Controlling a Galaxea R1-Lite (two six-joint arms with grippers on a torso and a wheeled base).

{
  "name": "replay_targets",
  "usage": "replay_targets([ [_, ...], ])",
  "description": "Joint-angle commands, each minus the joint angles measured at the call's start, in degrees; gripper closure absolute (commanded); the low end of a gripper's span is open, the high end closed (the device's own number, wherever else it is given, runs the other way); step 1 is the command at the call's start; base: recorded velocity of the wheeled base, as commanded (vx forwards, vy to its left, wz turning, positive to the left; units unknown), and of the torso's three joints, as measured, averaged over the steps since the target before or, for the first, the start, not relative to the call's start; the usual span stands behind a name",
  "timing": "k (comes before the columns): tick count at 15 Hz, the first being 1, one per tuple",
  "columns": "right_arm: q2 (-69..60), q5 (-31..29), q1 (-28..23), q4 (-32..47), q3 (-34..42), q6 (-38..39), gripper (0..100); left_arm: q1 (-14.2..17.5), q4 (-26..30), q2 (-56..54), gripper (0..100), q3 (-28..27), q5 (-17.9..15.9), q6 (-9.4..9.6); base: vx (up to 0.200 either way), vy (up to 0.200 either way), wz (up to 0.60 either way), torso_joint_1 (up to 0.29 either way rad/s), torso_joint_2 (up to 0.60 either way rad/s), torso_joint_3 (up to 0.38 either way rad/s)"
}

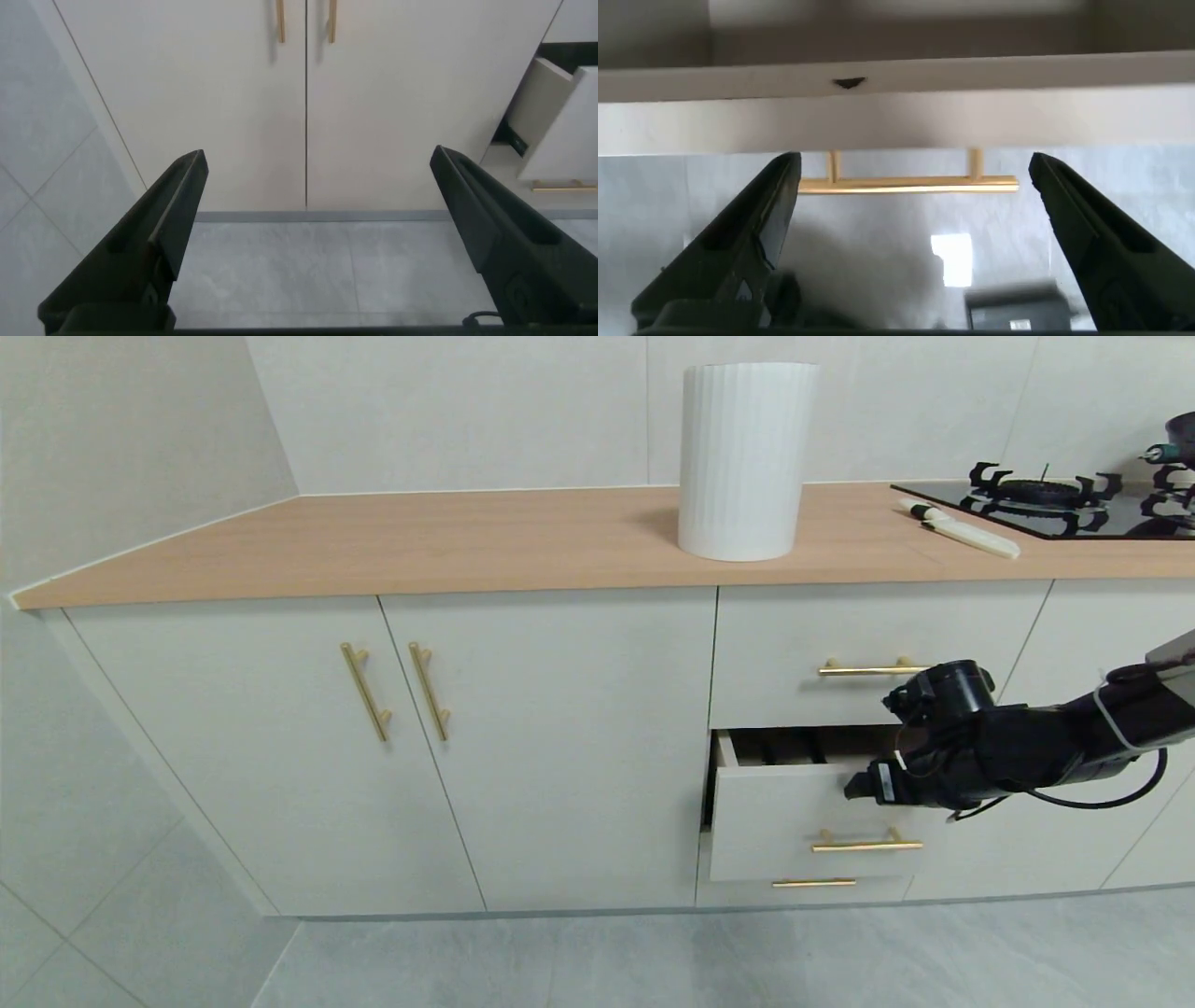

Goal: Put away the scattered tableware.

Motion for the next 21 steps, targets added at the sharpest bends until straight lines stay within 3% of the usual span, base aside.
replay_targets([
  [1,2.5,0.0,0.0,-0.4,-2.0,0.0,0,0.0,0.0,0.0,0,0.0,0.0,-0.02,0.000,0.000,0.00,0.000,0.00,0.000],
  [7,7.3,-3.0,0.0,-17.8,0.6,0.3,0,0.0,0.0,0.0,0,0.0,0.0,-0.02,0.000,0.000,0.00,0.000,0.00,0.000],
  [15,10.6,-7.2,0.0,-28.9,0.0,3.2,0,0.0,0.0,0.0,0,0.0,0.0,-0.02,0.000,0.000,0.00,0.000,0.00,0.000],
  [21,12.3,-9.9,0.0,-29.9,-2.4,4.4,0,0.0,0.0,0.0,0,0.0,0.0,-0.02,0.000,0.000,0.00,0.000,0.00,0.000],
])
